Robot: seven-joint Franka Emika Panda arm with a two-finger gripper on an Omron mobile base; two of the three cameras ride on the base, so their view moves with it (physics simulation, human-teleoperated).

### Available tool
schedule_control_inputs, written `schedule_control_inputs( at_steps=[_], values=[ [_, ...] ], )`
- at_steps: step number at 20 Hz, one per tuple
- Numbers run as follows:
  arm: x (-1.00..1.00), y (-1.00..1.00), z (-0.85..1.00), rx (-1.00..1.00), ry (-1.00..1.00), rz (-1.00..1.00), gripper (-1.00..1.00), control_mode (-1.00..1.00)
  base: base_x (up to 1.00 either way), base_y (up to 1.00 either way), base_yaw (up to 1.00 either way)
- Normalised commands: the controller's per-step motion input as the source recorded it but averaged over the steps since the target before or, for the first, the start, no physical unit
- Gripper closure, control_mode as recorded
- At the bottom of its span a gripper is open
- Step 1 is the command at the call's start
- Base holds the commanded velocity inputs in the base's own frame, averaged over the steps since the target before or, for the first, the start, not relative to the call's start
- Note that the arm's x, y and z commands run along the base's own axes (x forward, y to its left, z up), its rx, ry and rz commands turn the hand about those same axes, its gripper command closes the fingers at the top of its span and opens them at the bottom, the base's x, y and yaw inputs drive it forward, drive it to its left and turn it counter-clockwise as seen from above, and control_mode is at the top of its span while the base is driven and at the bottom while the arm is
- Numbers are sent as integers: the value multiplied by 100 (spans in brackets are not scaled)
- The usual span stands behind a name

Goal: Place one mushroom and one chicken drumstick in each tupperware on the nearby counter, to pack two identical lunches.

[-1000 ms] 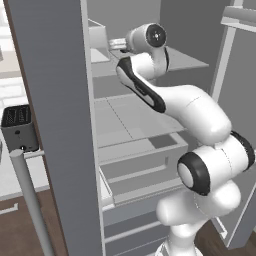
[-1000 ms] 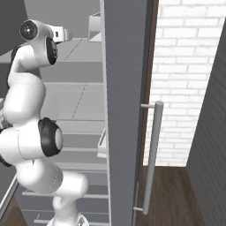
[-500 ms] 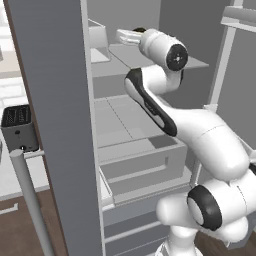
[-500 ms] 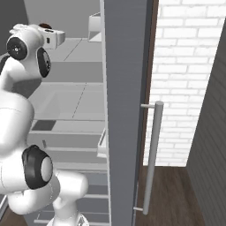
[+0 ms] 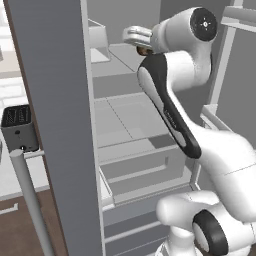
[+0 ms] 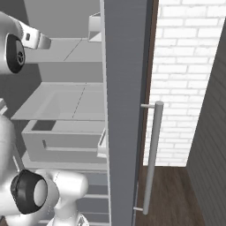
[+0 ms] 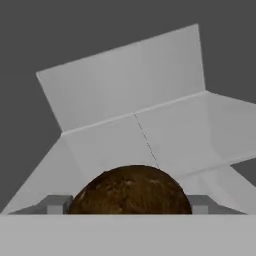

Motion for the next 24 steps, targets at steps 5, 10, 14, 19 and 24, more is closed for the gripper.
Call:
schedule_control_inputs(
  at_steps=[5,10,14,19,24],
  values=[
    [-100,-86,-100,0,21,3,100,-100,0,0,0],
    [-98,-68,-100,0,14,12,100,-100,0,0,0],
    [-64,10,-100,-12,10,9,100,-100,0,0,0],
    [-2,31,-96,-21,8,4,100,-100,0,0,0],
    [-7,7,-39,-6,3,9,100,-100,0,0,0]
  ],
)
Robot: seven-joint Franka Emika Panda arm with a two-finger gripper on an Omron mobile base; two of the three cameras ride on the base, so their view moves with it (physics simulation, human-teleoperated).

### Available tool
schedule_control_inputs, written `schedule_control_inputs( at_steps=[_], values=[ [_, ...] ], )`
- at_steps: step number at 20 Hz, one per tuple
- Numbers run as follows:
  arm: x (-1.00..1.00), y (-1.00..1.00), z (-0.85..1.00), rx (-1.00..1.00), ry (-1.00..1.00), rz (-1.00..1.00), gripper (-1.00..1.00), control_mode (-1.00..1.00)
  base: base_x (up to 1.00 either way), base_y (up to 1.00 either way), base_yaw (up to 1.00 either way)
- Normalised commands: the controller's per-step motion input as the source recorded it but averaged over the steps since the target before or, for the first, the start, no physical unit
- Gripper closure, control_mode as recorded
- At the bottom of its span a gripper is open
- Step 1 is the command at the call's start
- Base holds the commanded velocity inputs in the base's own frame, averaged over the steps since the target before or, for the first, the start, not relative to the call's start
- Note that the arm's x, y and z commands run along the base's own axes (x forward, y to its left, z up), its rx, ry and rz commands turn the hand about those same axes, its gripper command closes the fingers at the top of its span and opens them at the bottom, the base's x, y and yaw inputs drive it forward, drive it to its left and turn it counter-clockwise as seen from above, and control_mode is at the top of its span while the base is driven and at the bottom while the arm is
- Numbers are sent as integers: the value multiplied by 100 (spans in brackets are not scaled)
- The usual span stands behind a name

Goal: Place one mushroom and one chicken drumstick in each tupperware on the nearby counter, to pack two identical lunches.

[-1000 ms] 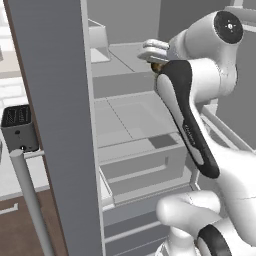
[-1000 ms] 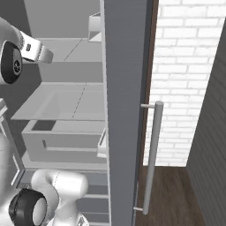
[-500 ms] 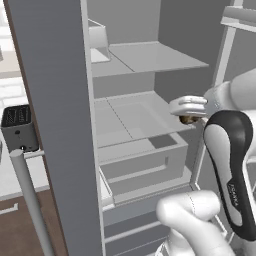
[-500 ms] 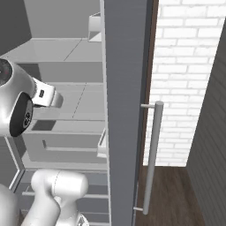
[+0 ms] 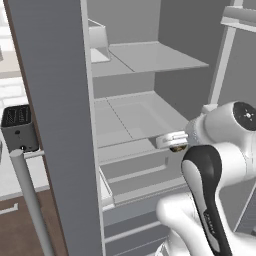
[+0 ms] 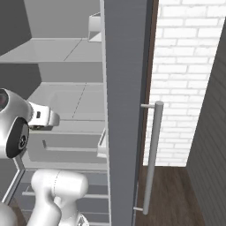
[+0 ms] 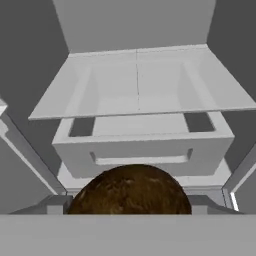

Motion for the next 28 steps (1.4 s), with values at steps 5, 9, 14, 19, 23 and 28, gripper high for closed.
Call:
schedule_control_inputs(
  at_steps=[5,9,14,19,23,28],
  values=[
    [0,0,0,0,0,0,100,100,-93,17,9],
    [0,0,0,0,0,0,100,100,-100,68,25],
    [0,0,0,0,0,0,100,100,-76,94,64],
    [0,0,0,0,0,0,100,100,-12,99,58],
    [0,0,0,0,0,0,100,100,100,61,18],
    [0,0,0,0,0,0,100,100,100,79,3]
  ],
)
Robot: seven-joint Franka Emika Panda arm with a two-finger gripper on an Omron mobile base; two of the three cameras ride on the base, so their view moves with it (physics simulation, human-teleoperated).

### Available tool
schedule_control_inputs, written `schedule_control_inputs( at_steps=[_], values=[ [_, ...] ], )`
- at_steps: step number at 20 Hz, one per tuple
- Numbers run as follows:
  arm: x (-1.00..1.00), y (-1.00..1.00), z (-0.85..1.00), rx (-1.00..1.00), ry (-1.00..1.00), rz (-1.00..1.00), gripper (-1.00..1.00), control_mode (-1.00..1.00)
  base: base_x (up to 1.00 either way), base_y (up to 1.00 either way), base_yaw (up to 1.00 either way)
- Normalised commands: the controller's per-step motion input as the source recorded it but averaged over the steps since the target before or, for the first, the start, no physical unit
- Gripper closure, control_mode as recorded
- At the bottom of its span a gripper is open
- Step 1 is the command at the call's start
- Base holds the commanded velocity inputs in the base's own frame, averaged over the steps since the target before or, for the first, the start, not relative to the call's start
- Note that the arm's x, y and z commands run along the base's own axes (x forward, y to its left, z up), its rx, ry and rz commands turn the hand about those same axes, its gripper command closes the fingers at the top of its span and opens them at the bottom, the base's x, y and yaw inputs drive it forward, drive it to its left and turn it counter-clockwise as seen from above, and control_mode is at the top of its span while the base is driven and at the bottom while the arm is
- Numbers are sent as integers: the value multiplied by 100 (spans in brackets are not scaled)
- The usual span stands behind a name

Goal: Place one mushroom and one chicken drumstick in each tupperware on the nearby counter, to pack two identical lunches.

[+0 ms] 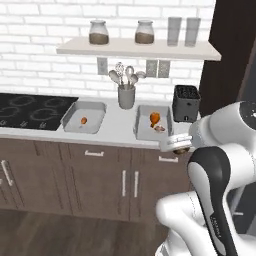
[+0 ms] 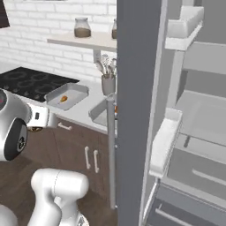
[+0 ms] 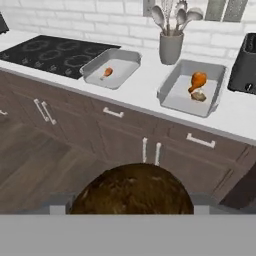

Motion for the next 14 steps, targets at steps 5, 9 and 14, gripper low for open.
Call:
schedule_control_inputs(
  at_steps=[5,9,14],
  values=[
    [0,0,0,0,0,0,100,100,100,98,-1],
    [0,0,0,0,0,0,100,100,100,78,-27],
    [0,0,0,0,0,0,100,100,90,50,-48]
  ],
)
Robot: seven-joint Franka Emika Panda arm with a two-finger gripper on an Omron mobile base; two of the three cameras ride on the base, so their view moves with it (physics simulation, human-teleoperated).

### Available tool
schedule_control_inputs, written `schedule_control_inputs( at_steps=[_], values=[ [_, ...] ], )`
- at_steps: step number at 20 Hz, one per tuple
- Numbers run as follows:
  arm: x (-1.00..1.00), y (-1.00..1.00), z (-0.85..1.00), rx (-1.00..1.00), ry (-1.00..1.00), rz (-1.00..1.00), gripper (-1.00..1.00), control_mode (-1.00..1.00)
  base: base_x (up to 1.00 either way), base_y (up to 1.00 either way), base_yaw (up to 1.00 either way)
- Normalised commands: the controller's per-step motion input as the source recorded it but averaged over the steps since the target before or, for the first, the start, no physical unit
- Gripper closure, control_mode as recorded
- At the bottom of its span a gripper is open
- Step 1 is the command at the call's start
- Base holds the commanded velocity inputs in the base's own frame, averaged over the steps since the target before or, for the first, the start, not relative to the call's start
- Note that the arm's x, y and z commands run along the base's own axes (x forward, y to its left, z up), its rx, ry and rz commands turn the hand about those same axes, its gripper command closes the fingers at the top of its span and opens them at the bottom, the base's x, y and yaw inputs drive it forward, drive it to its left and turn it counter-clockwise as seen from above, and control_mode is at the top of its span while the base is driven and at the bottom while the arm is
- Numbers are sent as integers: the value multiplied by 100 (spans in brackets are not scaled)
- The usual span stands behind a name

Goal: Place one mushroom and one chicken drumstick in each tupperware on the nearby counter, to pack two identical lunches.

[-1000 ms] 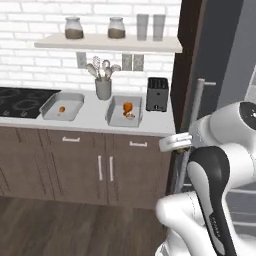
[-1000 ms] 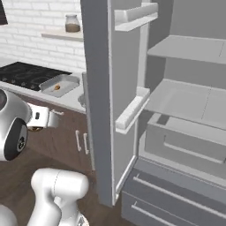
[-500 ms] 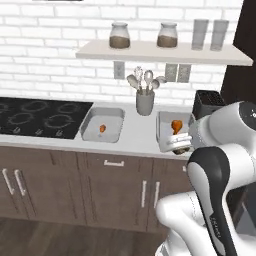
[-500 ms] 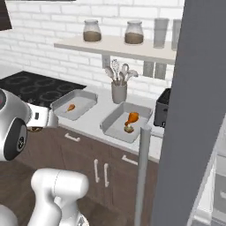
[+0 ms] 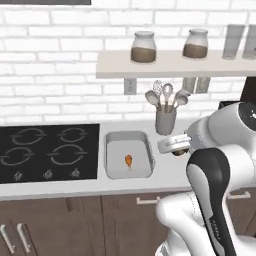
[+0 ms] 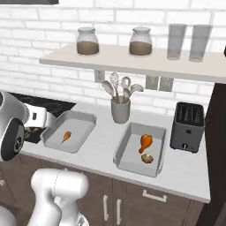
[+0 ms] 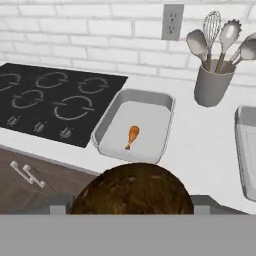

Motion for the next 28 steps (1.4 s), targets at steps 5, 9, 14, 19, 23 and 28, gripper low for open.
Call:
schedule_control_inputs(
  at_steps=[5,9,14,19,23,28],
  values=[
    [0,0,0,0,0,0,100,100,86,28,-57],
    [100,72,-92,-20,27,-22,100,-100,0,0,0],
    [100,59,-97,-18,15,-1,100,-100,0,0,0],
    [100,28,-86,-5,1,2,100,-100,0,0,0],
    [100,33,-97,-3,3,1,100,-100,0,0,0],
    [100,8,-40,1,13,0,-100,-100,0,0,0]
  ],
)
